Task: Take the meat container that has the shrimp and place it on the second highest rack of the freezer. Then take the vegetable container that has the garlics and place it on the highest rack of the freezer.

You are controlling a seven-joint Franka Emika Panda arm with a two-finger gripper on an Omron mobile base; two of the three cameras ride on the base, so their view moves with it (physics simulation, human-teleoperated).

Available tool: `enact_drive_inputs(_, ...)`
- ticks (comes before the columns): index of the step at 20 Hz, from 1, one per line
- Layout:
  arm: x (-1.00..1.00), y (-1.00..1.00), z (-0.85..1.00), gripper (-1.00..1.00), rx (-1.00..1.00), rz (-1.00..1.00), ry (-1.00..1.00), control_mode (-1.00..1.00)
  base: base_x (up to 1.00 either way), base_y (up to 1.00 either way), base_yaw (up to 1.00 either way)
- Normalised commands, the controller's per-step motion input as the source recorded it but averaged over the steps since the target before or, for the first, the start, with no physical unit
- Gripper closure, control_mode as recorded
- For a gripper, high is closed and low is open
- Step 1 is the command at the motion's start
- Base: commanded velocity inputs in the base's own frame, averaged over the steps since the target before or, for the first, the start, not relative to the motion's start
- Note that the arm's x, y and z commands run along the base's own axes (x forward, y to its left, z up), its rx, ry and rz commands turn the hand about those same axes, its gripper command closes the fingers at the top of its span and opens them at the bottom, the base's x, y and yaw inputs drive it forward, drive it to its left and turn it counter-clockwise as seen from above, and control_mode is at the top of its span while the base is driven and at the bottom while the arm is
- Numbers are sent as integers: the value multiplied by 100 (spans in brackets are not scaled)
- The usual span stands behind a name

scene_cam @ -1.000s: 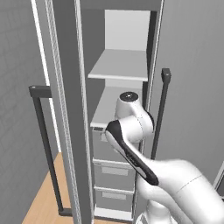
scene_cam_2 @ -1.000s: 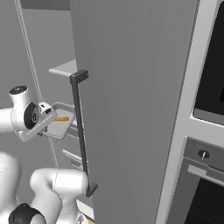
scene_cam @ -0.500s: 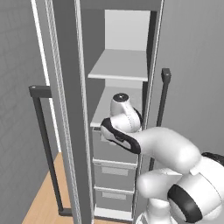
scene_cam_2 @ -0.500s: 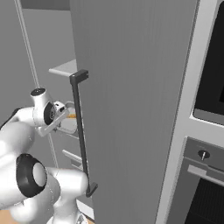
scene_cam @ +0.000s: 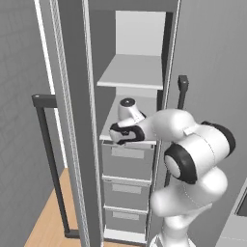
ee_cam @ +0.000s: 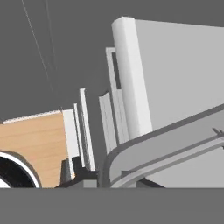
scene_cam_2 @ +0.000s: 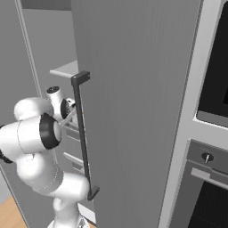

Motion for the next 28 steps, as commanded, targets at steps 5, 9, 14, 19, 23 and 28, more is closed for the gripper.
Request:
enact_drive_inputs(5,89,0,-49,100,-7,-4,-1,-100,0,0,0)
enact_drive_inputs(9,62,0,-29,100,-7,-9,-5,-100,0,0,0)
enact_drive_inputs(14,28,0,1,-100,-1,-9,-19,-100,0,0,0)
enact_drive_inputs(19,-69,6,30,-100,0,0,-28,-100,0,0,0)
enact_drive_inputs(23,-100,0,86,-100,0,0,-21,-100,0,0,0)
enact_drive_inputs(28,-100,-5,100,-100,0,1,-9,-100,0,0,0)
